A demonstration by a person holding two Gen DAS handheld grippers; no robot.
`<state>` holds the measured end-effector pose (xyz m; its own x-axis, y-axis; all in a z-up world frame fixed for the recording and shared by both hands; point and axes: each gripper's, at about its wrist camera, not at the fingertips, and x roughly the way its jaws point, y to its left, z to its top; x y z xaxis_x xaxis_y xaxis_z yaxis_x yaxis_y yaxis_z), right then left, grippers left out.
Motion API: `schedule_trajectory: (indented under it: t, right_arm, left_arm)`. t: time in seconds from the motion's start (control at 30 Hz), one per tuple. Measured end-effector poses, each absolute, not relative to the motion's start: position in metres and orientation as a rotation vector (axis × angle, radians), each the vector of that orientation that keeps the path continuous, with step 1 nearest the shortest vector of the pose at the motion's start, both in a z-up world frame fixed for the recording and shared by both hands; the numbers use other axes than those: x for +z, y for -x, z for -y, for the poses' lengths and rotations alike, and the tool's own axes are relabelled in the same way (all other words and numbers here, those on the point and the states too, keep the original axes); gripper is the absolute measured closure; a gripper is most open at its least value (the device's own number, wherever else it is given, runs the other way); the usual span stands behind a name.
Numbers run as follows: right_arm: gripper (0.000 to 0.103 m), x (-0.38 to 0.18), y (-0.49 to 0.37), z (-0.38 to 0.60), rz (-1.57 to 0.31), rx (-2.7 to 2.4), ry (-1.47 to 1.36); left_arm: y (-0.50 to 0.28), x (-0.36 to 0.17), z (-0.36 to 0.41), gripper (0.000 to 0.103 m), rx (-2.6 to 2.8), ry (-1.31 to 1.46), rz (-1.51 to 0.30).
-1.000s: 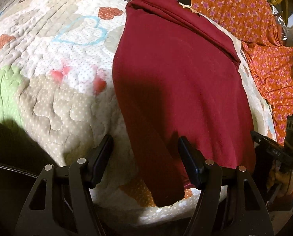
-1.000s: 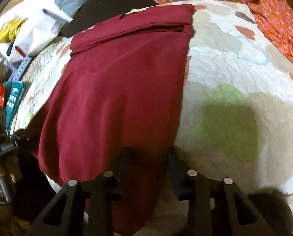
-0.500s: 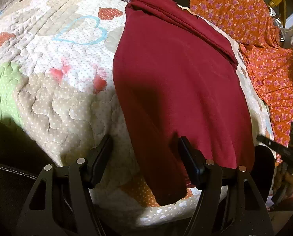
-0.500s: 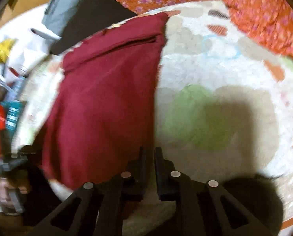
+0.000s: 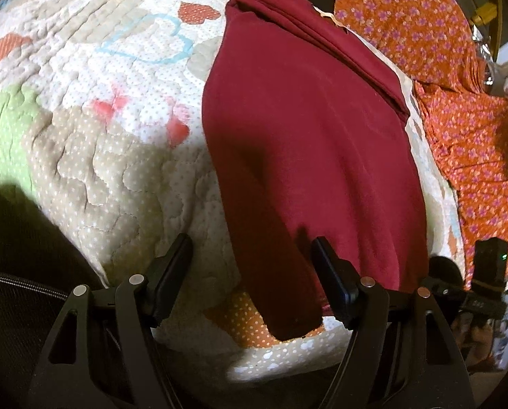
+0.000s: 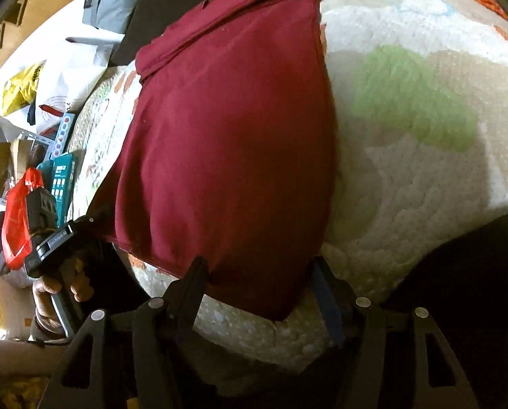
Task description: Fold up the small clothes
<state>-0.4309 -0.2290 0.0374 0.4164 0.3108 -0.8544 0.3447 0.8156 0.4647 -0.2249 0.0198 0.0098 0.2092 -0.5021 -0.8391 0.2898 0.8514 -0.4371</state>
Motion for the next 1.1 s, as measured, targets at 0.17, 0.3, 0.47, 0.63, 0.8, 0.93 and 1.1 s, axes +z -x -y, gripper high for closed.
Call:
schedule_trajectory:
  t: [0.17, 0.3, 0.47, 0.63, 0.8, 0.93, 1.1]
  right_arm:
    - [0.029, 0.029, 0.425, 0.226, -1.155, 0.013, -0.677]
    - [0.028, 0.03, 0.426, 0.222, -1.136, 0.029, -0.673]
    - [0.085, 0.027, 0.431, 0.235, -1.082, 0.103, -0.799]
    - [0.089, 0.041, 0.423, 0.236, -0.976, 0.237, -0.891]
    - [0.089, 0.07, 0.4, 0.25, -0.836, 0.321, -0.94]
    - [0.089, 0.1, 0.372, 0.273, -0.741, 0.329, -0.932]
    - [0.09, 0.131, 0.317, 0.307, -0.66, 0.282, -0.871]
  left_arm:
    - [0.226, 0.009, -0.019, 0.031, -0.549, 0.191, -1.24]
    - [0.228, 0.011, -0.014, 0.034, -0.54, 0.159, -1.233]
    - [0.223, 0.012, -0.02, 0.089, -0.49, 0.173, -1.23]
    - [0.215, 0.032, -0.021, 0.091, -0.541, 0.193, -1.219]
    - [0.194, 0.07, -0.021, 0.092, -0.603, 0.259, -1.153]
    - [0.155, 0.1, -0.011, 0.092, -0.64, 0.288, -1.087]
    - [0.09, 0.126, 0.023, 0.093, -0.664, 0.307, -1.013]
